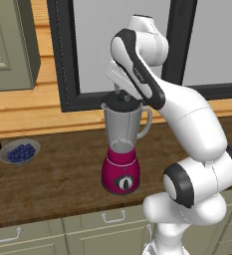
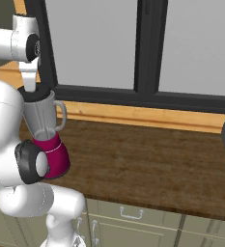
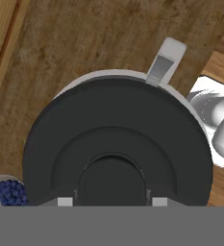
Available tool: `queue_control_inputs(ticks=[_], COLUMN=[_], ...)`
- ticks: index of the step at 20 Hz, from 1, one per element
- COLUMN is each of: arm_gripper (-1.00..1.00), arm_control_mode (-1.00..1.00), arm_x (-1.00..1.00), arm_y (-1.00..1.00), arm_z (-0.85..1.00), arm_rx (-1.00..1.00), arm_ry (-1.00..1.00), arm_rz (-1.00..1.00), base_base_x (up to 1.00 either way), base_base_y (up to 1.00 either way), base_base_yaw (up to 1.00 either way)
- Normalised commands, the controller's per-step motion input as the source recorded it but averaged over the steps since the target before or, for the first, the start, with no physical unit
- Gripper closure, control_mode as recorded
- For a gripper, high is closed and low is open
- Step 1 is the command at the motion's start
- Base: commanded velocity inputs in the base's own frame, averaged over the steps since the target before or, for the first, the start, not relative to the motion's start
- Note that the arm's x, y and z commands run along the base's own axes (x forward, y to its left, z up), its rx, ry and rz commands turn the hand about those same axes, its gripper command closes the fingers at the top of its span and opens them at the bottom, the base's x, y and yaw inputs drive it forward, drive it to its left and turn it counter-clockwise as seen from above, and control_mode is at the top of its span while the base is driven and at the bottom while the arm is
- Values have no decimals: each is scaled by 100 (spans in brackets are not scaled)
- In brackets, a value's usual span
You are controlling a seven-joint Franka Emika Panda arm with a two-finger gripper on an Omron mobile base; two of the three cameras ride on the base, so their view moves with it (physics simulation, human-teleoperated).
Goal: Close the lid blender by securely placing the lid on top.
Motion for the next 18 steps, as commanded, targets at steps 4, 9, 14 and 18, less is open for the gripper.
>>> queue_control_inputs(ticks=[4,9,14,18], arm_gripper=[100,100,100,100], arm_control_mode=[-100,-100,-100,-100], arm_x=[-20,0,0,0], arm_y=[0,-6,-5,0], arm_z=[-20,-18,-4,4], arm_rx=[0,0,-1,-11], arm_ry=[-3,1,3,0], arm_rz=[0,0,0,0], base_base_x=[0,0,0,0], base_base_y=[0,0,0,0], base_base_yaw=[0,0,0,0])
